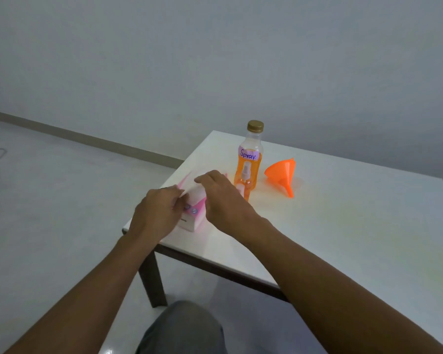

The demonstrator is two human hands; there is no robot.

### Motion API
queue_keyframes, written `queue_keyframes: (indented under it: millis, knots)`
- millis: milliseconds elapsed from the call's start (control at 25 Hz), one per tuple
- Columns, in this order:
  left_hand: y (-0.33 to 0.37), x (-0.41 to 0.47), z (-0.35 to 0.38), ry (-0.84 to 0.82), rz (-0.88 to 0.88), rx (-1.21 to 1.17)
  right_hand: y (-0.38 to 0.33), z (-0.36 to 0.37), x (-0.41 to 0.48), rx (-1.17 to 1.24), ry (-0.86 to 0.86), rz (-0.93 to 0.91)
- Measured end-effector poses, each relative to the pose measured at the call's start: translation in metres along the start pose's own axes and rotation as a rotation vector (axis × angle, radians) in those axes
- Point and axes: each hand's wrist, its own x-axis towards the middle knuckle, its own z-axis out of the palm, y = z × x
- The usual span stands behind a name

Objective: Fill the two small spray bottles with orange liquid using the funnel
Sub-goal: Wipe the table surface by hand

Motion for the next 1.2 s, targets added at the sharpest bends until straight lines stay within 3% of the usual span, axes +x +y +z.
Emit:
queue_keyframes:
  millis: [320,640,920,1200]
  knots:
    - [-0.015,0.011,-0.007,0.018,0.056,-0.115,0.018,0.016,0.065,-0.218,-0.05,-0.002]
    - [-0.012,0.015,-0.012,0.072,0.096,-0.329,0.028,-0.024,0.074,-0.126,0.06,-0.022]
    - [0.02,0.025,-0.031,0.301,0.189,-0.374,0.024,-0.069,0.047,0.059,0.28,-0.154]
    - [0.114,0.017,-0.024,0.207,0.441,-0.664,0.071,-0.133,-0.034,0.025,0.525,-0.158]
